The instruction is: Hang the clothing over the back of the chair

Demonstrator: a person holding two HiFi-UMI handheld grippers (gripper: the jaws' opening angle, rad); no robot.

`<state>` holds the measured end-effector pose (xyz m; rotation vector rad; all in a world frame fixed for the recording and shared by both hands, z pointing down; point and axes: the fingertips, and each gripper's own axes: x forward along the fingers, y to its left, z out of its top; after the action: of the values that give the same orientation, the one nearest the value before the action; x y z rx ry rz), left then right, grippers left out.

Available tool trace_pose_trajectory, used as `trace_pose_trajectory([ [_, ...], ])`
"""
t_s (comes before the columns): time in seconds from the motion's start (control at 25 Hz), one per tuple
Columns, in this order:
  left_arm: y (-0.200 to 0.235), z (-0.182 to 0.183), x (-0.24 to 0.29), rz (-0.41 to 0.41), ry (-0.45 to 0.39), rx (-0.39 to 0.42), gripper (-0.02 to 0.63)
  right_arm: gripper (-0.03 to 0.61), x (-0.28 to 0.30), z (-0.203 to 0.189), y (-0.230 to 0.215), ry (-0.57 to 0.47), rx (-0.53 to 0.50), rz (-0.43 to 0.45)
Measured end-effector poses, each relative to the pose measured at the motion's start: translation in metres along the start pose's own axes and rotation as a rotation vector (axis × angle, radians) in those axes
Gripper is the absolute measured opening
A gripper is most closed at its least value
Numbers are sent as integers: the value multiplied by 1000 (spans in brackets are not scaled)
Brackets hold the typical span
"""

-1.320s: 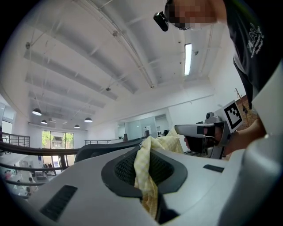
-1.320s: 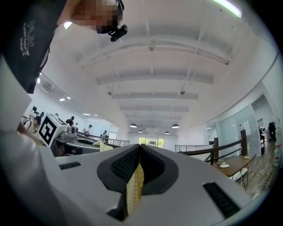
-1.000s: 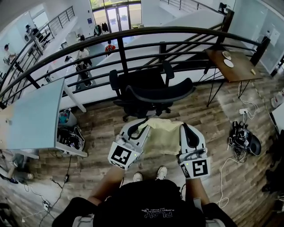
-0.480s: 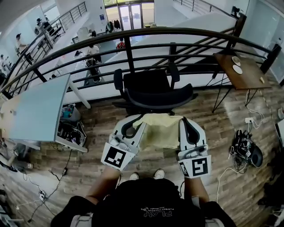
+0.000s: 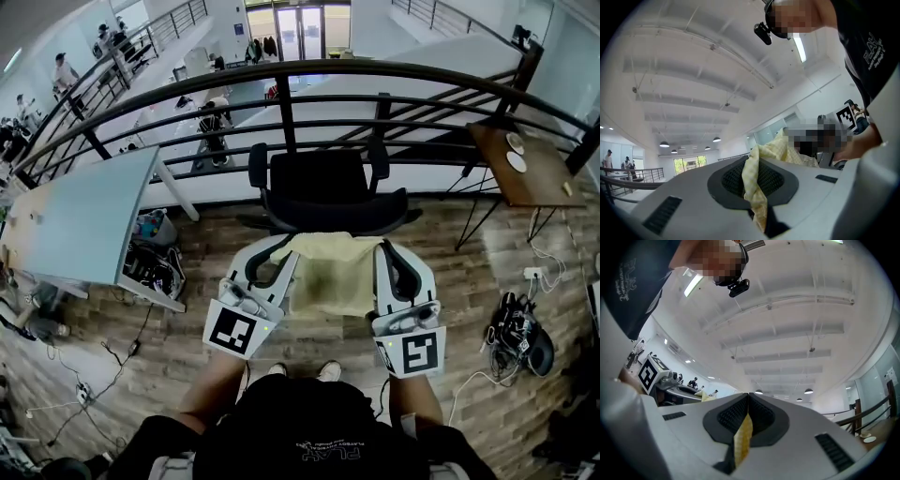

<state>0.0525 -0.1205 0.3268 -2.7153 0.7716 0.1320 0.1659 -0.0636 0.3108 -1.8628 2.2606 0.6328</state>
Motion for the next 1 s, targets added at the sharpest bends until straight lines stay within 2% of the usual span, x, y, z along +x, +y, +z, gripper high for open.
trace_pose_trajectory([
  [0.32,7,7,10,32,3,51,40,22,13,7,-7,-38,12,81],
  [0.52,16,9,18,33,-3,45,40,22,24,7,-12,-53,-17,84],
  [0.68,24,13,26,24,-8,72,40,23,37,12,-18,-61,18,51],
  [1.0,46,15,46,17,-23,83,40,23,66,11,-28,-85,-27,45],
])
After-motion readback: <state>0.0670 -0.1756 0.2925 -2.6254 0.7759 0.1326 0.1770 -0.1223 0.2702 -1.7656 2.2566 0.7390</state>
